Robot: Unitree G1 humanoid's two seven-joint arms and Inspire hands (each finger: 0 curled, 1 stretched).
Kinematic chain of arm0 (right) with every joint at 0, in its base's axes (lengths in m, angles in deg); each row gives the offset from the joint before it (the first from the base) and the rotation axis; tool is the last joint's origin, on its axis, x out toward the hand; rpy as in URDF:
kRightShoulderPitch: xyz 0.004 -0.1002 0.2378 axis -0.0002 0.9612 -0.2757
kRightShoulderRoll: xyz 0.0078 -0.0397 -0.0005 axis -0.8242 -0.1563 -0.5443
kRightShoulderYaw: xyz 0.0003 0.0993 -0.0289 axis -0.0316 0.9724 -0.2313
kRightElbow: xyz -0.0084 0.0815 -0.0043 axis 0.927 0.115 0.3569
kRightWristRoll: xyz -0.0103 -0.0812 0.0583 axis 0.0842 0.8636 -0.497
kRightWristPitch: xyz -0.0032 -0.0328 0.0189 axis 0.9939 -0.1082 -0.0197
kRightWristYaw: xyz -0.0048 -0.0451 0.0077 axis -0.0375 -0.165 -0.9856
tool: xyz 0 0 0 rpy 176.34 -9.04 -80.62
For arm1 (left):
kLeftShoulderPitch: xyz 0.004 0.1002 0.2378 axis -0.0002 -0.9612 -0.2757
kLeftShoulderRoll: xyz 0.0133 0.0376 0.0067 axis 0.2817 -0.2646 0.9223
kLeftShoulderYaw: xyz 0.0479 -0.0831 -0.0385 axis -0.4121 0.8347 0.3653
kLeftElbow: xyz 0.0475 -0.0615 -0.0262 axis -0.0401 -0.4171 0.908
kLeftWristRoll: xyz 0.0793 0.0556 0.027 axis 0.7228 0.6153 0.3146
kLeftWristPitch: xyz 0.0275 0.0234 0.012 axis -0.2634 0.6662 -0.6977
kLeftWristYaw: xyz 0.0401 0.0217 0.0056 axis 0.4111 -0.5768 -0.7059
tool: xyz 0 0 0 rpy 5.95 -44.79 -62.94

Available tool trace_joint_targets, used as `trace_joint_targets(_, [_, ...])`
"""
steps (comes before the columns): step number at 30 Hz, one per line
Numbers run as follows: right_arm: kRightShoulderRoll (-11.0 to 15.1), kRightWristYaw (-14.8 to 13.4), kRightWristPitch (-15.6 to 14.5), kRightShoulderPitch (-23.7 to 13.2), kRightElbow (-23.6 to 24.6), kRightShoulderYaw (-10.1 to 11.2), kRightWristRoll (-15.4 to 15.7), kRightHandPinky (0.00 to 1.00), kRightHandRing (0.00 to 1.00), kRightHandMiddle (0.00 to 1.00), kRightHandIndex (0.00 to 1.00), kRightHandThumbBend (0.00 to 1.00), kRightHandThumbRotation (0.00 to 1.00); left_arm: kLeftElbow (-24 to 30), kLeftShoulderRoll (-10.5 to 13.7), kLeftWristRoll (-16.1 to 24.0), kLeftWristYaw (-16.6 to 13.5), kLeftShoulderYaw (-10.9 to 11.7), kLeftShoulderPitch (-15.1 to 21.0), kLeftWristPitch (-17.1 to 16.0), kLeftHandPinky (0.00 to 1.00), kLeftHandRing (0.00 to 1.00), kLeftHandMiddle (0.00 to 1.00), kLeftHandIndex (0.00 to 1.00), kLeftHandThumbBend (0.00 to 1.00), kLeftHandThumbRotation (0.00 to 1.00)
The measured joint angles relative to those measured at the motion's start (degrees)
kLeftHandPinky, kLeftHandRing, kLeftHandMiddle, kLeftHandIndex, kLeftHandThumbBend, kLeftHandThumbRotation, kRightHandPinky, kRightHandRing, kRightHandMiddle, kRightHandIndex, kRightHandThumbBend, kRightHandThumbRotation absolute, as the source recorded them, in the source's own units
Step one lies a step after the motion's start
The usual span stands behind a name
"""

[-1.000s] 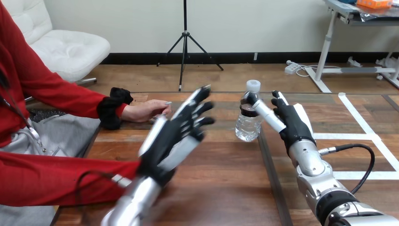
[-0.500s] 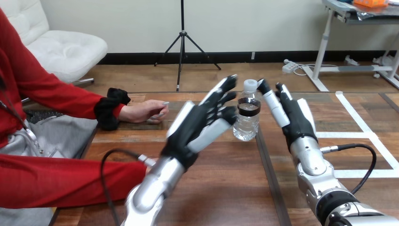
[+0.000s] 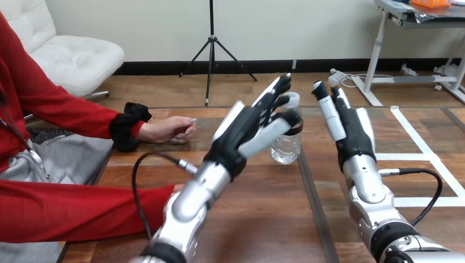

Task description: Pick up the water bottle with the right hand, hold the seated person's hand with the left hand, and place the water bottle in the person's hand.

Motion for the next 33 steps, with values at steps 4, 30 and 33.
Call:
trace_joint_targets(4, [0.0, -0.1, 1.2, 0.0, 0.0, 0.4, -0.4, 0.95, 0.97, 0.99, 1.00, 1.00, 1.00, -0.9, -0.2, 0.2, -1.0, -0.1, 1.8, 1.3, 0.91, 0.98, 0.99, 1.00, 1.00, 0.86])
trace_joint_targets(30, [0.7, 1.5, 3.5, 0.3, 0.0, 3.1, -3.9, 0.98, 1.00, 1.00, 1.00, 1.00, 1.00, -4.3, -0.1, 2.1, -4.5, -1.2, 5.8, 6.9, 0.96, 1.00, 1.00, 1.00, 1.00, 0.95])
trace_joint_targets(33, [0.9, 1.6, 3.7, 0.4, 0.0, 3.3, -4.2, 0.99, 1.00, 0.99, 1.00, 1.00, 1.00, -4.6, 0.0, 1.9, -4.4, -1.0, 5.8, 7.1, 0.96, 1.00, 1.00, 1.00, 1.00, 0.95])
